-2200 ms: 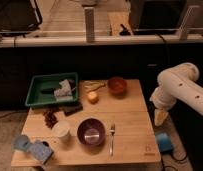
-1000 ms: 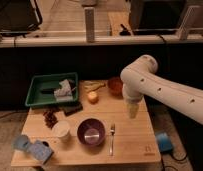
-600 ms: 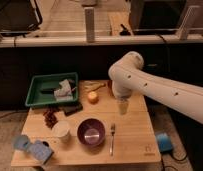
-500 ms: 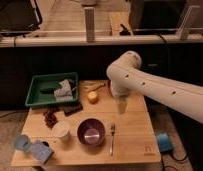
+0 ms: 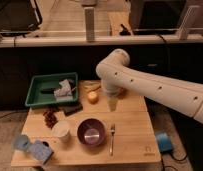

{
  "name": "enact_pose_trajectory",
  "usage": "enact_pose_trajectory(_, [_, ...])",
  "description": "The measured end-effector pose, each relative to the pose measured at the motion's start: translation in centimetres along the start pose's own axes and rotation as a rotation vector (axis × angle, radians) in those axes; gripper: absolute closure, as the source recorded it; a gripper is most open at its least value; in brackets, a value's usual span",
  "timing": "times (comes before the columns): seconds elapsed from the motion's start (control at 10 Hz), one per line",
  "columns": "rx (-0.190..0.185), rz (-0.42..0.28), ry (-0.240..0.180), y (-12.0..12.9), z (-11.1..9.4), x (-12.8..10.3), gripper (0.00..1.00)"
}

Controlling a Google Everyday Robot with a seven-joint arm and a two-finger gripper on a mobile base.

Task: Place towel in table surface

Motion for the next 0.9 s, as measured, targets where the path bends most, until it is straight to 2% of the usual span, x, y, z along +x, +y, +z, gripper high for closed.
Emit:
enact_pose_trajectory(0.2, [0.006,-0.014,-0.004,-1.0,0.3,-0.2,0.20])
enact_pose_trajectory(0.4, [0.013,-0.022,-0.015,-2.3,0.7,-1.1,0.20])
enact_pose_trajectory(0.6, [0.020,-0.034,-0.025,-4.0,1.1,-3.0,0.20])
enact_pose_trajectory(0.9, [0.028,-0.048,-0.030,-5.8,1.7,-3.7,0.20])
